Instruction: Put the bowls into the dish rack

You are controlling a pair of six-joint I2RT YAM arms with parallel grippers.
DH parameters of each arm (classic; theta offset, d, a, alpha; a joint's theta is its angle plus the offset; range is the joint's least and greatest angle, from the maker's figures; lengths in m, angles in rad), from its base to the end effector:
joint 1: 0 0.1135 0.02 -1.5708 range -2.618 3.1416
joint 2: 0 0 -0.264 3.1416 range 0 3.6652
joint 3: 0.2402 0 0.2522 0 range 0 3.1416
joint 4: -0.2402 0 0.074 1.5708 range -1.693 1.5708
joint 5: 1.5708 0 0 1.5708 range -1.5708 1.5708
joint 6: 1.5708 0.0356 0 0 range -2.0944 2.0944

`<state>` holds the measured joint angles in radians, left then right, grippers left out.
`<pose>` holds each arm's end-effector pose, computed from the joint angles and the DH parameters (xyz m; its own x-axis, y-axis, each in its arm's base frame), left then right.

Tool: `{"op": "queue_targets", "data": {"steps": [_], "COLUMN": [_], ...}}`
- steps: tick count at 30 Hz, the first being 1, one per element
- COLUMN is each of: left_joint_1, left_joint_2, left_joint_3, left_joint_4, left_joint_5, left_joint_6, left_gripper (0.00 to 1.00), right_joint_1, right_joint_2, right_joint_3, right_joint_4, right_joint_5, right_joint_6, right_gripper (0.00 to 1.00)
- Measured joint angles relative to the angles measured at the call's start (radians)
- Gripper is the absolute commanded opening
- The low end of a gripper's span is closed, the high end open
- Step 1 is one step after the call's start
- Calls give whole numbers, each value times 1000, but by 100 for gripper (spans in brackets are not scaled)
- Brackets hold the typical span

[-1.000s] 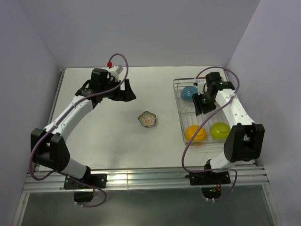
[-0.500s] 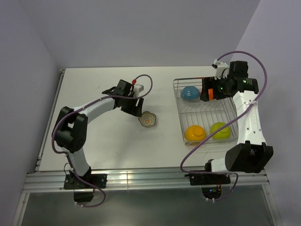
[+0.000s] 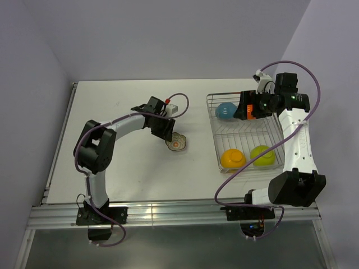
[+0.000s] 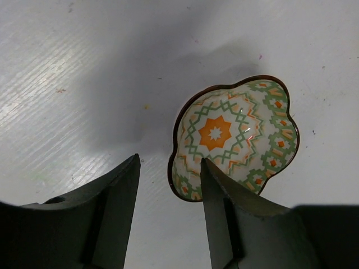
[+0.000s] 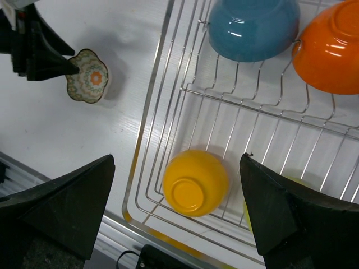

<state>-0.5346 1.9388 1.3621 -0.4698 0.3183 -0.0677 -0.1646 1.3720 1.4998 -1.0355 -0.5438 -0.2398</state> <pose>0.3445 -0.2170 0.1832 -0.7850 0.3902 -0.4811 0.5669 0.7656 -0.3042 0.2669 -0.0257 0.3807 -0.7139 -0.0874 -0.6948 -0.3536 0.9014 0.2499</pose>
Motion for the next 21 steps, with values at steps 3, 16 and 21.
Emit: {"op": "queue_targets", "data": {"steps": [3,16,21], "left_joint_1": [-4,-14,-14], "left_joint_2": [20,35,43], "left_joint_3": [8,15,15], "left_joint_4": [2,26,34], "left_joint_5": [15,61,69], "left_joint_6": [-1,-33,-55], "left_gripper": [46,17,16], "right_joint_1": [-2,-3,-3], "right_joint_2": [0,-14,-14], "right_joint_3": [0,-88,-113], "right_joint_4": [0,30,60], "right_joint_5": [-29,-131,-156], "right_joint_6": [8,80,121], "right_gripper": [99,99,99]}}
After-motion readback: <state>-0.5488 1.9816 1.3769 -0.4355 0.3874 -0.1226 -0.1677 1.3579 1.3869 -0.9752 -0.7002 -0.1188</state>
